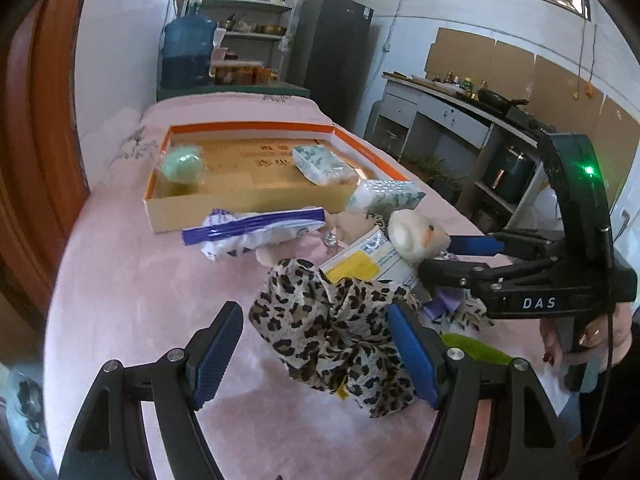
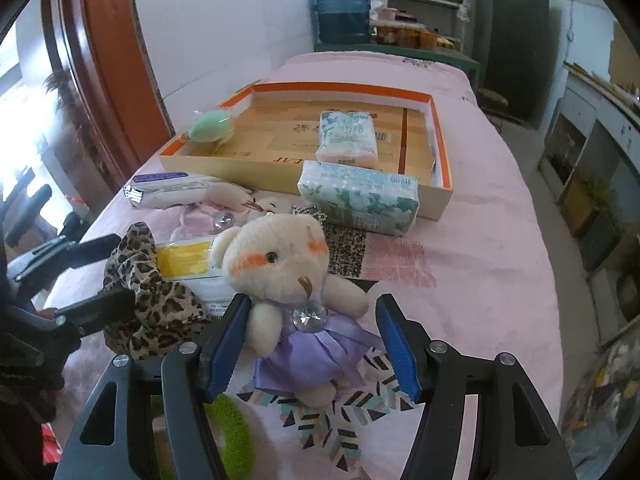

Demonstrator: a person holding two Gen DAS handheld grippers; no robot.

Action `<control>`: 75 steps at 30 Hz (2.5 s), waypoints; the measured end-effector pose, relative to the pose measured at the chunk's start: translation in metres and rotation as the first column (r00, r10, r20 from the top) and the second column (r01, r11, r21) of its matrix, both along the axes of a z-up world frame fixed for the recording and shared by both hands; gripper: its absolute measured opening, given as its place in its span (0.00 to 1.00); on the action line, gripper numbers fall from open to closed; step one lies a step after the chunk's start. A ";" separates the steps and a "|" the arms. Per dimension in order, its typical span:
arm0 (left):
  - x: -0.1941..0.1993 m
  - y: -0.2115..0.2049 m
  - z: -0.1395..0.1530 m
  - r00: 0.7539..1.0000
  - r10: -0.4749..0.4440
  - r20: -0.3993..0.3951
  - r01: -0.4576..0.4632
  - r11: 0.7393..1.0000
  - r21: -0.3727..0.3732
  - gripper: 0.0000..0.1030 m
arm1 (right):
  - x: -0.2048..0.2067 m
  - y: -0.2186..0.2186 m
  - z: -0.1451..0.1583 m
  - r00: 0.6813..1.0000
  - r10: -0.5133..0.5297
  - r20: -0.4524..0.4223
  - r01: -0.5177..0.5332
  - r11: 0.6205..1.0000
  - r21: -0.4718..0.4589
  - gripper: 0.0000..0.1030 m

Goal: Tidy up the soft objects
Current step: 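Move both tools back over the remaining soft items, then grasp the leopard scrunchie with left tool while right tool grasps the teddy bear, then carry scrunchie and teddy bear into the box and release both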

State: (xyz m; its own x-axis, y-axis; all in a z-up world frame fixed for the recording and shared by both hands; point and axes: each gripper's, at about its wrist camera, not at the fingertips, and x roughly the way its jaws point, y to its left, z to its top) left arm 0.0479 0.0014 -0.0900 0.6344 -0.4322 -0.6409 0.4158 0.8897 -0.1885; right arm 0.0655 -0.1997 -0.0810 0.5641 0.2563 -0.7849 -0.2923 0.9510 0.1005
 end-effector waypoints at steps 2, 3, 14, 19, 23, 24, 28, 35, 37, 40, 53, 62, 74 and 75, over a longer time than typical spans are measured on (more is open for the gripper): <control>0.002 -0.002 -0.002 1.000 -0.007 -0.020 0.007 1.000 -0.019 0.73 | 0.000 0.001 -0.001 1.000 -0.002 -0.003 0.002 1.000 -0.007 0.64; 0.003 -0.003 -0.004 1.000 -0.011 -0.028 0.010 1.000 -0.022 0.72 | 0.001 0.002 -0.002 1.000 -0.003 -0.005 0.003 1.000 -0.008 0.64; 0.000 -0.010 -0.005 0.999 -0.021 -0.037 0.020 1.000 -0.022 0.39 | 0.000 -0.002 -0.006 0.999 0.004 -0.048 -0.002 0.999 0.044 0.64; -0.003 -0.010 -0.003 0.999 -0.029 -0.025 0.028 0.999 -0.031 0.28 | 0.001 -0.004 -0.009 0.998 -0.004 -0.062 0.008 0.998 0.061 0.54; -0.003 -0.006 -0.003 0.999 -0.026 -0.031 0.025 0.998 -0.055 0.21 | 0.000 -0.005 -0.009 0.998 -0.021 -0.063 0.025 0.998 0.062 0.48; -0.003 -0.006 -0.003 0.999 -0.025 -0.030 0.023 0.998 -0.057 0.19 | 0.000 -0.006 -0.009 0.998 -0.026 -0.061 0.030 0.998 0.060 0.47; -0.008 -0.005 0.000 1.000 -0.024 -0.011 0.023 0.997 -0.075 0.12 | -0.004 -0.007 -0.003 0.999 -0.037 -0.033 0.039 0.998 0.055 0.42; -0.021 -0.006 0.011 0.997 -0.045 0.064 0.050 0.995 -0.090 0.10 | -0.011 -0.010 0.013 0.999 -0.041 0.019 0.040 0.997 0.069 0.41; -0.023 -0.005 0.015 0.996 -0.047 0.075 0.054 0.993 -0.102 0.10 | -0.013 -0.013 0.019 0.999 -0.043 0.030 0.040 0.996 0.080 0.41; -0.025 -0.003 0.020 0.994 -0.054 0.092 0.066 0.990 -0.128 0.10 | -0.017 -0.016 0.028 0.998 -0.049 0.049 0.044 0.994 0.099 0.41; -0.028 -0.001 0.045 0.989 0.002 0.146 0.015 0.993 -0.113 0.10 | -0.023 -0.018 0.047 0.994 -0.062 0.092 0.052 0.993 0.110 0.42; -0.013 0.004 0.057 0.985 0.073 0.153 -0.058 0.993 -0.099 0.10 | -0.019 -0.010 0.064 0.988 -0.055 0.144 0.042 0.995 0.089 0.42; 0.019 0.003 0.082 0.976 0.127 0.178 -0.111 0.989 -0.098 0.10 | -0.005 0.006 0.089 0.975 -0.008 0.221 -0.008 0.997 0.073 0.42; 0.021 0.002 0.085 0.974 0.130 0.185 -0.113 0.989 -0.098 0.10 | -0.004 0.006 0.091 0.974 -0.008 0.225 -0.009 0.997 0.073 0.42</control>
